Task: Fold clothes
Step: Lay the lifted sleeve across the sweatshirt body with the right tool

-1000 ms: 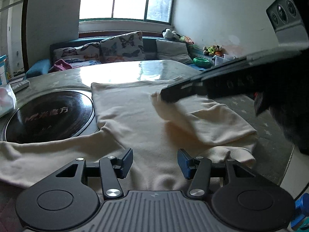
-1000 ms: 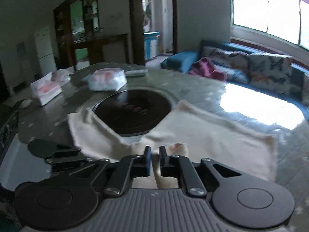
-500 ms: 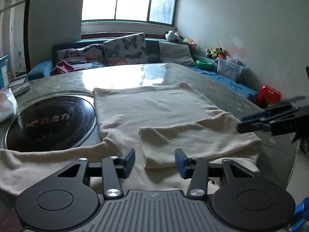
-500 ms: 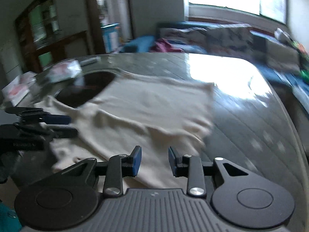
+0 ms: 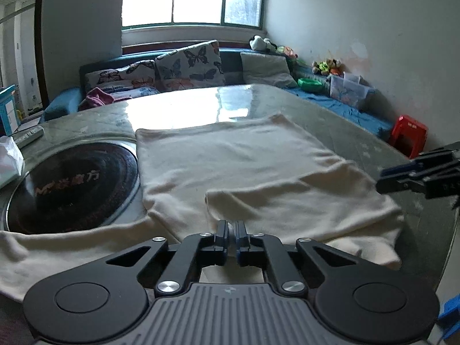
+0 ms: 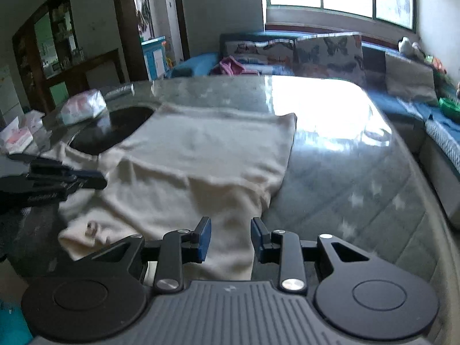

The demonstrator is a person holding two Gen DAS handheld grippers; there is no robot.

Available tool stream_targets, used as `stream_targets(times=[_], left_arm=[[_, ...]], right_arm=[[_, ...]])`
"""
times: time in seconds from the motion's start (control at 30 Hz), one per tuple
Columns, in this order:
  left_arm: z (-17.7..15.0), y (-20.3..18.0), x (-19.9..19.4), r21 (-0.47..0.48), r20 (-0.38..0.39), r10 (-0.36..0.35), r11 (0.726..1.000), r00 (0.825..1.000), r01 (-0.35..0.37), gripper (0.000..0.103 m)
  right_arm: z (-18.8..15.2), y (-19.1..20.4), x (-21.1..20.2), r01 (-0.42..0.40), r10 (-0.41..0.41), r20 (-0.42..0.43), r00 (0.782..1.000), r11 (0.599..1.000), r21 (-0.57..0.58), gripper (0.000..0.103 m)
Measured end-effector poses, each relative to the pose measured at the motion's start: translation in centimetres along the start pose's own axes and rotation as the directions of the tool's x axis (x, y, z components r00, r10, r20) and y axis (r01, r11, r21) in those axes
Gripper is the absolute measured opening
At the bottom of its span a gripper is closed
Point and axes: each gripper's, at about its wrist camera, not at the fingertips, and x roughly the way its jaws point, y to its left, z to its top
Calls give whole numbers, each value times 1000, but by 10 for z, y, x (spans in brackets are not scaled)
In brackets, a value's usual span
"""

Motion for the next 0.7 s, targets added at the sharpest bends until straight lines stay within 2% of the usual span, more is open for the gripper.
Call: stream_targets(times=[0.13,0.3,0.4,0.5,0.57,0.7], left_arm=[[0,0,-6,6,2,9,1000,1000,-9,5],[-8,8,0,-24,-46,34,999,998,-35,5],[-9,14,-3,-52,-48,32,998,998,-34,10],[-10,19,-6,-84,-43,36,996,998,-39,20],[-12,22,-10,-100,-39,43,994,998,-47,37],[-15,33,-21,-129,-24,85,988,996,-88,45]], right_arm=[[16,4,15,-5,6,28,1000,999,-38,30],[19,2,47,-14,13,-13,1000,999,-35,30],[19,8,51,1,-3,-24,1000,998,-67,30],[25,21,45,-26,25,-15,1000,994,-103,30],[27,32,46,-54,51,-24,998,990,-132,30],[27,52,61,-109,99,-66,993,980,-167,30]])
